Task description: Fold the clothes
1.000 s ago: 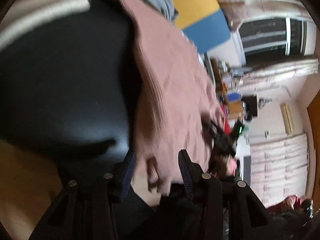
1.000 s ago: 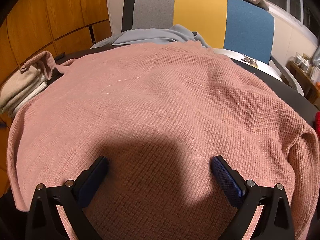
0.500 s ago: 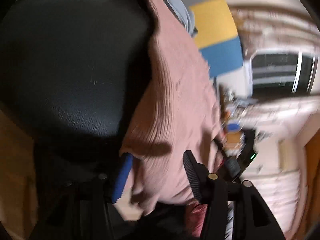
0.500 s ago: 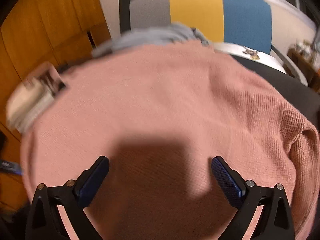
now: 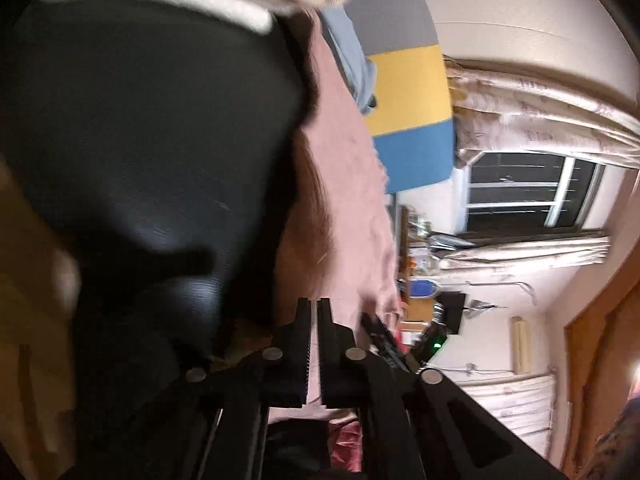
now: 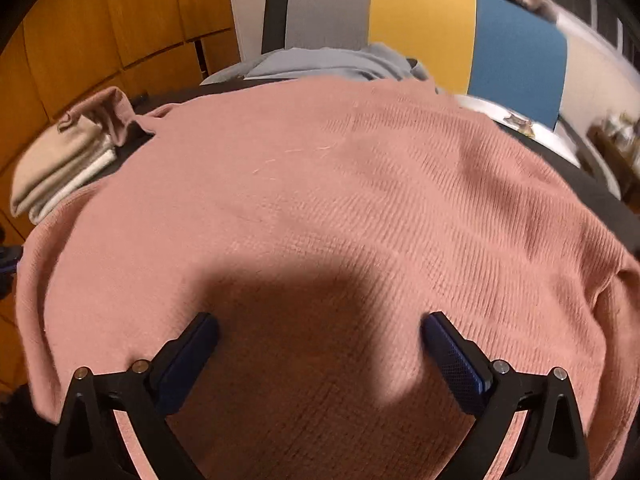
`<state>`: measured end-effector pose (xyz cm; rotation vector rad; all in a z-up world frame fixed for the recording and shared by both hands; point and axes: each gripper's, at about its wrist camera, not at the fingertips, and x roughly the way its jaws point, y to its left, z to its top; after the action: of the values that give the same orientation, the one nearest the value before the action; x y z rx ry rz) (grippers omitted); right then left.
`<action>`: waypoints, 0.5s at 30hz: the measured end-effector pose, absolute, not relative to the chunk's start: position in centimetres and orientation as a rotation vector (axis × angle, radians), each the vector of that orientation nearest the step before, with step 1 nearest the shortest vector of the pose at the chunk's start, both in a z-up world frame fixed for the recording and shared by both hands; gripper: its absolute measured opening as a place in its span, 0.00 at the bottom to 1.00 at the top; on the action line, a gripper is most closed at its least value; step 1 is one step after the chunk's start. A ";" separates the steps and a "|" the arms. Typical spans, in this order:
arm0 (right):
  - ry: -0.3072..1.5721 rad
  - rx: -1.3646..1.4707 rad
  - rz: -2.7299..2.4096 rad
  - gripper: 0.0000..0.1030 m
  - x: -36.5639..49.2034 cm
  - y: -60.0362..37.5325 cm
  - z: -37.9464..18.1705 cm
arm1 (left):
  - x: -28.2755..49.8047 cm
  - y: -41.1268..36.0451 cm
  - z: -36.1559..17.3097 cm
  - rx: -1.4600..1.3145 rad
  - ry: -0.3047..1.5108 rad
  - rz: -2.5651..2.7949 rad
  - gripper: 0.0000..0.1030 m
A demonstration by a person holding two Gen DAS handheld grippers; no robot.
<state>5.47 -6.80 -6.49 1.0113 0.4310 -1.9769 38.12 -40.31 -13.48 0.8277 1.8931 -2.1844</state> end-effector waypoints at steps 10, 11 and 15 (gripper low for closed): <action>0.413 0.969 -1.982 1.00 5.6 -6.4 -6.8 | 37.7 -41.4 -12.4 0.930 1.669 -2.219 0.42; 0.415 0.965 -1.983 1.00 5.5 -6.5 -6.8 | 36.9 -41.0 -12.1 0.949 1.626 -2.263 0.45; 0.400 0.960 -1.981 1.00 5.1 -6.5 -6.8 | 32.5 -38.9 -12.2 1.176 1.429 -2.390 0.48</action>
<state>5.14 -6.48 -6.76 0.9604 0.4003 -1.9810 32.51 -38.92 -12.23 1.1757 1.4291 -2.3896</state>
